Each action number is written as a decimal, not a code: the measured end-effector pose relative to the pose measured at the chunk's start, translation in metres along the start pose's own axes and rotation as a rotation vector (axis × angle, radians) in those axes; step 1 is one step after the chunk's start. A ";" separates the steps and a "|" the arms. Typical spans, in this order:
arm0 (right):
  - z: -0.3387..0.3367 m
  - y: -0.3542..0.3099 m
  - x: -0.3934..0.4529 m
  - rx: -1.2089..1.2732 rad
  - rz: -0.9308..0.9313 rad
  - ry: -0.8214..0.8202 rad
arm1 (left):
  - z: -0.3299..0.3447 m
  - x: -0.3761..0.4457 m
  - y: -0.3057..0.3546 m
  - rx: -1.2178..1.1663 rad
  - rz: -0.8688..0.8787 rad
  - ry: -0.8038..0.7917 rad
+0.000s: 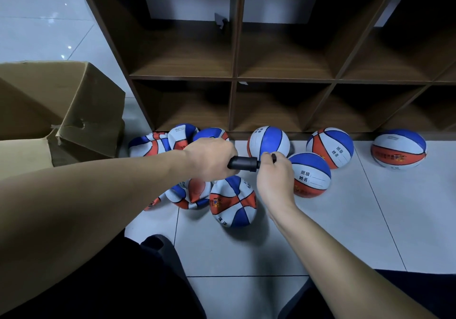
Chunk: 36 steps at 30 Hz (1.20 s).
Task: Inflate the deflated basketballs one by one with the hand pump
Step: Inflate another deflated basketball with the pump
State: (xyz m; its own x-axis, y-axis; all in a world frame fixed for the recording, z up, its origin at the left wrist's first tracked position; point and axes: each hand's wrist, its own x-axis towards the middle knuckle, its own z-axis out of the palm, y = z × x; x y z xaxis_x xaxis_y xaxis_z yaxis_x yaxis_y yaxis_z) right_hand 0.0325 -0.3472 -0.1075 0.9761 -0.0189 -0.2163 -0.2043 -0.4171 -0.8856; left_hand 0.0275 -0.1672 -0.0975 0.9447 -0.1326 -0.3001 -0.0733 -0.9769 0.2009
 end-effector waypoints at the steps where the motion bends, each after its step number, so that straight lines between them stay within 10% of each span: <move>1: 0.001 0.001 0.000 -0.007 -0.003 -0.012 | 0.000 0.001 0.002 0.000 0.004 -0.001; 36: -0.006 0.000 0.003 -0.056 -0.045 0.071 | 0.005 0.000 -0.004 -0.001 -0.016 0.011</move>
State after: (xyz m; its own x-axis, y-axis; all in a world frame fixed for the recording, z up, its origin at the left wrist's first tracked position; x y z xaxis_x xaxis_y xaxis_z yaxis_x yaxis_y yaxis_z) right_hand 0.0358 -0.3531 -0.1060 0.9875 -0.0627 -0.1449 -0.1573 -0.4688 -0.8692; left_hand 0.0264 -0.1640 -0.1029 0.9490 -0.1150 -0.2934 -0.0576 -0.9786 0.1973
